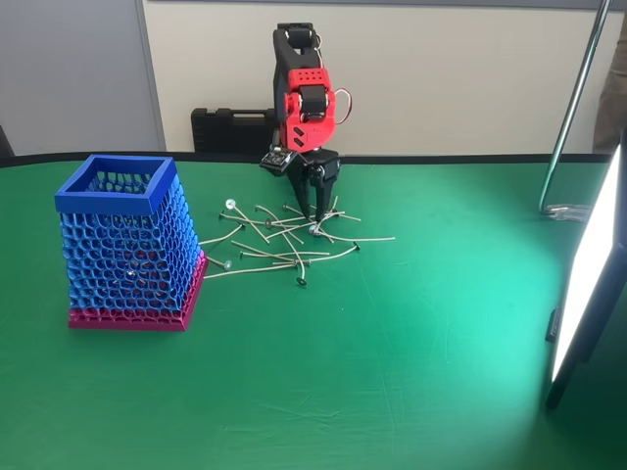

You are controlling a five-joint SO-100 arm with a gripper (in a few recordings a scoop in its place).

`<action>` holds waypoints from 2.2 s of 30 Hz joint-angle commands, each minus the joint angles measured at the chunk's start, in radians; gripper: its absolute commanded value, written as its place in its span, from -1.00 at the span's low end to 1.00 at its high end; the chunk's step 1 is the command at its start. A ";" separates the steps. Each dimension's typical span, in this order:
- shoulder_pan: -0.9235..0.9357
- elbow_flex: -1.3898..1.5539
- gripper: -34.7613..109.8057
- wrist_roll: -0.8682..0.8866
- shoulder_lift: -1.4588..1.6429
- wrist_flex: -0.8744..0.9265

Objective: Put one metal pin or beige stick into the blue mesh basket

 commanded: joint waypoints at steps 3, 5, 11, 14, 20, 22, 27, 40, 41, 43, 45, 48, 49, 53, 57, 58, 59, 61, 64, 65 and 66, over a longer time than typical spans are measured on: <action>0.011 -0.041 -0.27 -0.012 -0.018 -0.015; 0.009 -0.057 -0.27 -0.012 -0.031 -0.017; 0.006 -0.072 -0.27 -0.014 -0.051 -0.040; 0.006 -0.072 -0.27 -0.021 -0.052 -0.055; -0.002 -0.044 -0.26 -0.023 -0.037 -0.097; -0.002 -0.034 -0.26 -0.023 -0.028 -0.101; -0.002 -0.011 -0.26 -0.028 -0.012 -0.106; 0.003 -0.018 -0.26 -0.020 -0.011 -0.098; 0.005 -0.018 -0.26 -0.018 -0.009 -0.097; 0.005 -0.015 -0.25 -0.018 -0.006 -0.094; 0.006 -0.009 -0.25 -0.018 0.000 -0.094; 0.008 0.003 -0.25 -0.021 0.008 -0.094; 0.008 0.006 -0.25 -0.021 0.009 -0.094; 0.014 0.014 -0.25 -0.023 0.014 -0.094; 0.020 0.015 -0.26 -0.025 0.012 -0.094; 0.020 0.015 -0.26 -0.026 0.012 -0.094; 0.021 0.018 -0.26 -0.028 0.012 -0.094; 0.023 0.025 -0.26 -0.031 0.012 -0.094; 0.025 0.029 -0.26 -0.032 0.008 -0.094; 0.026 0.032 -0.26 -0.035 0.008 -0.094; 0.028 0.034 -0.26 -0.037 0.006 -0.095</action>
